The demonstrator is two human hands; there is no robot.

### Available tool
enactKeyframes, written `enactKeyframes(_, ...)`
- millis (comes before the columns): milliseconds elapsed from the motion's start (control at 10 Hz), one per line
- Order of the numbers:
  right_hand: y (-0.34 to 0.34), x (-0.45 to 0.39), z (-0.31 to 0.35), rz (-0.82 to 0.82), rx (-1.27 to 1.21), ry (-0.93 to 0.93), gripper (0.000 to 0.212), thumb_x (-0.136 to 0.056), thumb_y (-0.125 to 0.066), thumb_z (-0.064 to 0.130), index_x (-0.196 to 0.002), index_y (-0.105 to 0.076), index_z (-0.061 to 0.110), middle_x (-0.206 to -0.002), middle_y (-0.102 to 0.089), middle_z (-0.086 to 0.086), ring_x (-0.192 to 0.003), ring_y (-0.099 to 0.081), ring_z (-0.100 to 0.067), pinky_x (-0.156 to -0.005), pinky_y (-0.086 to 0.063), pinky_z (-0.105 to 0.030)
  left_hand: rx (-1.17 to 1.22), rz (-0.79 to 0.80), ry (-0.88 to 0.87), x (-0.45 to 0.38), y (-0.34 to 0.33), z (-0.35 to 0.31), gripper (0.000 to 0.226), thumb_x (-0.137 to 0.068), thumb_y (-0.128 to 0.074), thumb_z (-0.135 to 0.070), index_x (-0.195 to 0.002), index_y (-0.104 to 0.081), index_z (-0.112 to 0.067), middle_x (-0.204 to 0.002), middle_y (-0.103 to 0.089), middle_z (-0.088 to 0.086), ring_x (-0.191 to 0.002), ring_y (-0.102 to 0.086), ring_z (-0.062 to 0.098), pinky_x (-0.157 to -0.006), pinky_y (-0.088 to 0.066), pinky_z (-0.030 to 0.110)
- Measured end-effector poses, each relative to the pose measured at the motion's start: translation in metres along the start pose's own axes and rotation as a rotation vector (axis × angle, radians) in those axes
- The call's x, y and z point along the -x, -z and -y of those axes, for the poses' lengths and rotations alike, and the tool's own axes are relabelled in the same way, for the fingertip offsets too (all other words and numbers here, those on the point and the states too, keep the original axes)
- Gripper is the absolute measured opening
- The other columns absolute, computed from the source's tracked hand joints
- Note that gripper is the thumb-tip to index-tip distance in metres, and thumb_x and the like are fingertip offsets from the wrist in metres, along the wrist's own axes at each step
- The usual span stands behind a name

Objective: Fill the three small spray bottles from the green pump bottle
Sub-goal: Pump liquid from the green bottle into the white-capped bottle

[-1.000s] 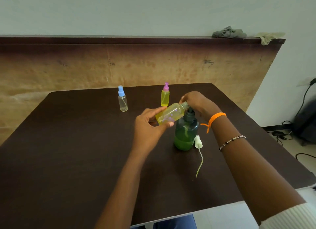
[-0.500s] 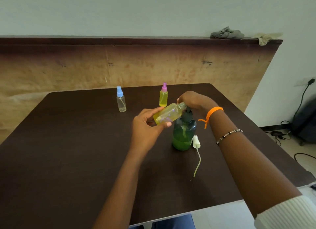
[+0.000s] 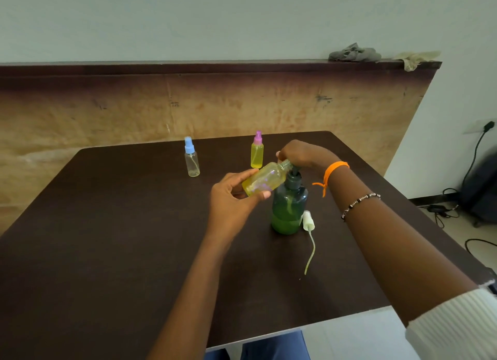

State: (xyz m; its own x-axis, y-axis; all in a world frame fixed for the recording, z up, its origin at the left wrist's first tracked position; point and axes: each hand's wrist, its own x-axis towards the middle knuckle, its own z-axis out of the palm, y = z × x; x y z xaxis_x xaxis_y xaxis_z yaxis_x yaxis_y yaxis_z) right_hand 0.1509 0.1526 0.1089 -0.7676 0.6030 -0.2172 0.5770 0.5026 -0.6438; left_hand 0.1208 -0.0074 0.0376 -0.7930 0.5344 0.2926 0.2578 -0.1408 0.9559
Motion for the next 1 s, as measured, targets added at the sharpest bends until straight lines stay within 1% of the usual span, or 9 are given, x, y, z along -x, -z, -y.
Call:
enactKeyframes(100,-0.005,-0.004,-0.003,0.004,-0.029,-0.018,0.030,-0.098,-0.035,0.006,-0.101,-0.062,-0.007,-0.108,-0.062,-0.019,-0.103,-0.058,-0.032,-0.062,-0.045,-0.020,0.001,0.005,-0.003,0.001,0.000,0.002,0.049,-0.069,-0.078,0.000,-0.106,-0.064,-0.029,-0.097,-0.065,-0.002,-0.079,-0.064,-0.006,-0.071,-0.048,0.009)
enactKeyframes(200,-0.012,-0.005,-0.010,-0.037,-0.123,-0.037,0.036,-0.100,-0.034,0.007,-0.128,-0.050,-0.006,-0.134,-0.051,-0.023,-0.125,-0.048,-0.035,-0.086,-0.040,-0.030,-0.012,0.007,0.000,0.001,-0.002,0.005,0.049,-0.069,-0.078,0.000,-0.106,-0.064,-0.028,-0.097,-0.065,-0.002,-0.080,-0.064,-0.006,-0.072,-0.048,0.009)
enactKeyframes(300,-0.012,-0.004,-0.012,-0.081,-0.155,-0.018,0.038,-0.100,-0.034,0.010,-0.134,-0.046,0.001,-0.137,-0.048,-0.022,-0.112,-0.052,-0.031,-0.071,-0.039,-0.027,-0.010,-0.004,0.003,0.000,-0.002,0.006,0.049,-0.069,-0.078,0.001,-0.106,-0.065,-0.029,-0.098,-0.065,-0.001,-0.080,-0.064,-0.006,-0.073,-0.048,0.009)
enactKeyframes(400,-0.012,0.000,-0.006,-0.069,-0.164,-0.015,0.036,-0.099,-0.034,0.010,-0.127,-0.051,-0.005,-0.097,-0.059,-0.019,-0.070,-0.048,-0.018,-0.052,-0.037,-0.019,-0.001,-0.009,0.002,0.000,-0.001,0.005,0.049,-0.069,-0.078,0.002,-0.107,-0.065,-0.027,-0.099,-0.065,0.000,-0.080,-0.064,-0.005,-0.074,-0.049,0.010)
enactKeyframes(500,-0.002,-0.002,0.000,-0.026,-0.119,-0.043,0.031,-0.099,-0.038,0.013,-0.108,-0.060,-0.008,-0.067,-0.047,-0.009,-0.058,-0.038,-0.016,-0.043,-0.038,-0.018,0.005,-0.005,0.003,0.000,-0.001,0.003,0.050,-0.069,-0.078,0.000,-0.108,-0.065,-0.027,-0.099,-0.066,-0.002,-0.082,-0.064,-0.005,-0.076,-0.049,0.011)
enactKeyframes(700,-0.014,-0.006,-0.010,-0.066,-0.264,-0.031,0.035,-0.095,-0.040,0.013,-0.121,-0.057,-0.005,-0.084,-0.051,-0.006,-0.077,-0.048,-0.019,-0.077,-0.046,-0.032,-0.002,-0.001,0.023,-0.002,0.001,0.005,0.053,-0.067,-0.080,0.001,-0.109,-0.065,-0.027,-0.098,-0.067,0.001,-0.081,-0.064,-0.003,-0.077,-0.050,0.013)
enactKeyframes(800,-0.017,-0.009,-0.016,-0.066,-0.249,-0.027,0.029,-0.097,-0.035,0.010,-0.100,-0.062,0.000,-0.083,-0.048,-0.004,-0.081,-0.047,-0.019,-0.095,-0.043,-0.038,-0.005,0.007,0.030,-0.003,0.000,0.006,0.054,-0.066,-0.080,0.002,-0.110,-0.065,-0.025,-0.096,-0.066,-0.002,-0.080,-0.063,-0.004,-0.078,-0.051,0.013)
enactKeyframes(900,-0.015,-0.010,-0.015,-0.084,-0.237,-0.014,0.035,-0.097,-0.035,0.009,-0.066,-0.048,0.020,-0.071,-0.045,0.003,-0.063,-0.042,-0.008,-0.078,-0.045,-0.029,-0.005,0.007,0.032,-0.002,0.001,0.006,0.053,-0.067,-0.079,0.001,-0.112,-0.065,-0.024,-0.095,-0.065,-0.003,-0.079,-0.063,-0.006,-0.075,-0.050,0.012)
enactKeyframes(1000,-0.008,-0.003,-0.008,-0.006,-0.249,-0.009,0.036,-0.099,-0.038,0.015,-0.066,-0.051,0.010,-0.062,-0.049,-0.006,-0.054,-0.044,-0.013,-0.048,-0.041,-0.017,0.008,0.013,0.037,-0.001,0.002,0.004,0.052,-0.069,-0.079,0.000,-0.115,-0.066,-0.018,-0.098,-0.066,-0.001,-0.081,-0.063,-0.004,-0.078,-0.051,0.013)
